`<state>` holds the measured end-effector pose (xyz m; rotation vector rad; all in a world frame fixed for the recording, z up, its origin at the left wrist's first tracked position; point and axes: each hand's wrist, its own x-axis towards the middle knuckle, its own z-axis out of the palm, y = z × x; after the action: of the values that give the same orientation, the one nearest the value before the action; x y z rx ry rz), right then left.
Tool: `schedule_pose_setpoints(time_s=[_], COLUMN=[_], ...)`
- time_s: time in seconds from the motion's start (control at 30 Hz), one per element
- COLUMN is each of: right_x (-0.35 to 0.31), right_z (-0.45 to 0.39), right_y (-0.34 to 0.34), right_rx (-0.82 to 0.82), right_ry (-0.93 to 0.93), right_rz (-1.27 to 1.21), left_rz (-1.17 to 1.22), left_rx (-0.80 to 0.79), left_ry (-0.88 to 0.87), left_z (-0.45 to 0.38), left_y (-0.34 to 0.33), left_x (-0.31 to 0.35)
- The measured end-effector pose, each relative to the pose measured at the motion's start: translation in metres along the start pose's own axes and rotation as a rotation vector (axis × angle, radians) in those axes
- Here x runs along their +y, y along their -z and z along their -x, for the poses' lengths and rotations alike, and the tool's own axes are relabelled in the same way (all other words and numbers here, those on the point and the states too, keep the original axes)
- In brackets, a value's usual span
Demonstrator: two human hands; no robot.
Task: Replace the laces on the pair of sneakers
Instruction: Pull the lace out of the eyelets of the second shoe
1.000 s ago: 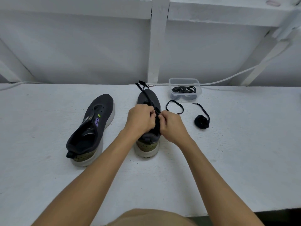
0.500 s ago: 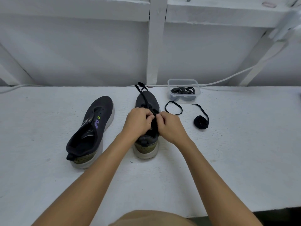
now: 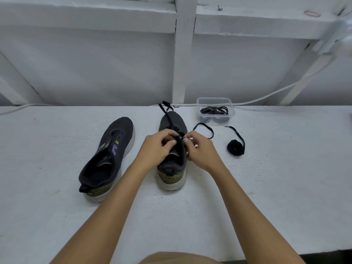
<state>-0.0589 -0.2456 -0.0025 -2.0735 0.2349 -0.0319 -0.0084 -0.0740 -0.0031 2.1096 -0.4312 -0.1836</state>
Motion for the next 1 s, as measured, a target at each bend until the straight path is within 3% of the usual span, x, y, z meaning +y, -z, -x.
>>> schedule_pose_setpoints(time_s=[0.1,0.2,0.3,0.37,0.7,0.87,1.0], right_x=[-0.003,-0.001,0.0,-0.002,-0.018,-0.032,-0.04], right_z=[0.002,0.001,0.001,0.004,0.015,0.029,0.04], right_y=[0.005,0.009,0.011,0.014,0.018,0.016,0.007], right_rx=[0.042,0.088,0.116,0.105,-0.016,-0.101,-0.159], right_ry=[-0.157,-0.268,-0.305,-0.275,-0.178,-0.157,-0.145], right_rz=[-0.241,-0.332,-0.383,-0.368,-0.09,-0.017,0.042], left_rz=[-0.005,0.014,0.045,0.009,0.151,0.066,-0.069], left_rx=[0.014,0.021,0.193,0.276,0.26,0.305,0.244], left_ry=[0.015,0.029,0.087,0.145,0.33,0.305,0.287], left_z=[0.0,0.001,0.005,0.007,0.012,0.008,-0.003], left_y=[0.0,0.0,-0.005,-0.008,-0.018,-0.012,-0.008], left_x=[-0.003,-0.001,-0.001,-0.002,0.001,0.001,0.005])
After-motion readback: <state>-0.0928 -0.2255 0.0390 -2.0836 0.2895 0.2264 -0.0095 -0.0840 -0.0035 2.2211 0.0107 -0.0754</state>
